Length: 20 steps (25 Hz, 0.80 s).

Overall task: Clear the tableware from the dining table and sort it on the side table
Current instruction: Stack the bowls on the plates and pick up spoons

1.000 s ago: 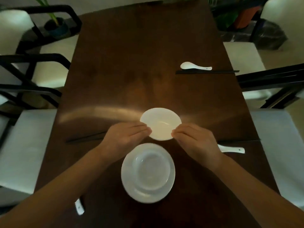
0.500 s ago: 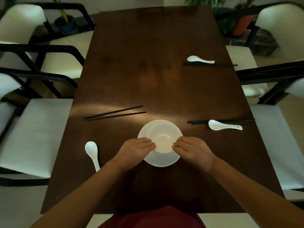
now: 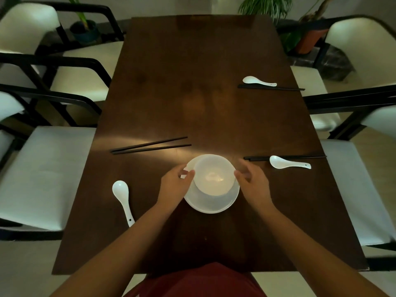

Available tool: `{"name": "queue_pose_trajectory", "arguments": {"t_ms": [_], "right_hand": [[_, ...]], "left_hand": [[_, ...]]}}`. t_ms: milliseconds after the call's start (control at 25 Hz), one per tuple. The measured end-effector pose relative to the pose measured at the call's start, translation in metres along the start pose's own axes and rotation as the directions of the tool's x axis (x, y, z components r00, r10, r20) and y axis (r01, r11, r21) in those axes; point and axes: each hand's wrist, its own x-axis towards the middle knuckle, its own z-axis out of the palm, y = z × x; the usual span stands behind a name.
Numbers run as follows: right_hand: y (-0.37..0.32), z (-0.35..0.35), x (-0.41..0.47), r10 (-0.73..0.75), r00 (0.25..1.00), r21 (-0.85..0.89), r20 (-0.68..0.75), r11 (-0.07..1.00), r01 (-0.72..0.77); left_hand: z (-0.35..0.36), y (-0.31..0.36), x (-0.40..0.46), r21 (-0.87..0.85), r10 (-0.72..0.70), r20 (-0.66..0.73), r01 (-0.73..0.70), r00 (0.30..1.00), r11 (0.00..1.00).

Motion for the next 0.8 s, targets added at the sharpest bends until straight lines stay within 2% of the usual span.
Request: {"name": "queue_pose_trajectory", "arguments": {"t_ms": [40, 80, 360, 440, 480, 560, 600, 680, 720, 800], "right_hand": [[-0.003, 0.003, 0.006, 0.127, 0.990, 0.081, 0.068, 0.988, -0.132], [-0.005, 0.005, 0.011, 0.192, 0.975, 0.110, 0.114, 0.973, -0.205], [-0.008, 0.008, 0.003, 0.250, 0.960, 0.071, 0.126, 0.963, -0.260], [-0.014, 0.007, 0.000, 0.222, 0.975, -0.011, 0.021, 0.975, -0.222], [-0.019, 0.007, -0.004, 0.162, 0.985, -0.045, -0.064, 0.985, -0.165], [-0.038, 0.011, -0.015, 0.007, 0.985, -0.061, -0.170, 0.998, -0.017], [-0.049, 0.018, -0.021, -0.060, 0.985, -0.047, -0.160, 0.997, 0.053], [-0.070, 0.043, -0.031, -0.146, 0.989, -0.011, -0.036, 0.989, 0.146], [-0.078, 0.061, -0.036, -0.135, 0.988, 0.001, 0.072, 0.991, 0.136], [-0.088, 0.101, -0.048, 0.011, 0.940, 0.008, 0.342, 1.000, -0.015]], "left_hand": [[0.003, 0.006, 0.005, -0.041, -0.087, 0.049, 0.089, 0.995, 0.995], [0.005, 0.010, 0.009, -0.056, -0.131, 0.080, 0.136, 0.988, 0.989], [0.005, -0.002, 0.004, -0.064, -0.150, 0.074, 0.155, 0.986, 0.986], [-0.004, -0.005, 0.001, -0.065, -0.132, 0.040, 0.134, 0.990, 0.989], [-0.013, -0.010, -0.003, -0.070, -0.114, -0.016, 0.112, 0.993, 0.991], [-0.037, -0.026, -0.013, -0.064, -0.064, -0.200, 0.052, 0.978, 0.997], [-0.050, -0.035, -0.019, -0.036, -0.043, -0.301, 0.034, 0.953, 0.999], [-0.072, -0.055, -0.030, 0.003, -0.055, -0.466, 0.063, 0.883, 0.998], [-0.080, -0.066, -0.034, -0.019, -0.105, -0.515, 0.111, 0.851, 0.994], [-0.090, -0.090, -0.040, -0.144, -0.279, -0.528, 0.239, 0.802, 0.960]]}}
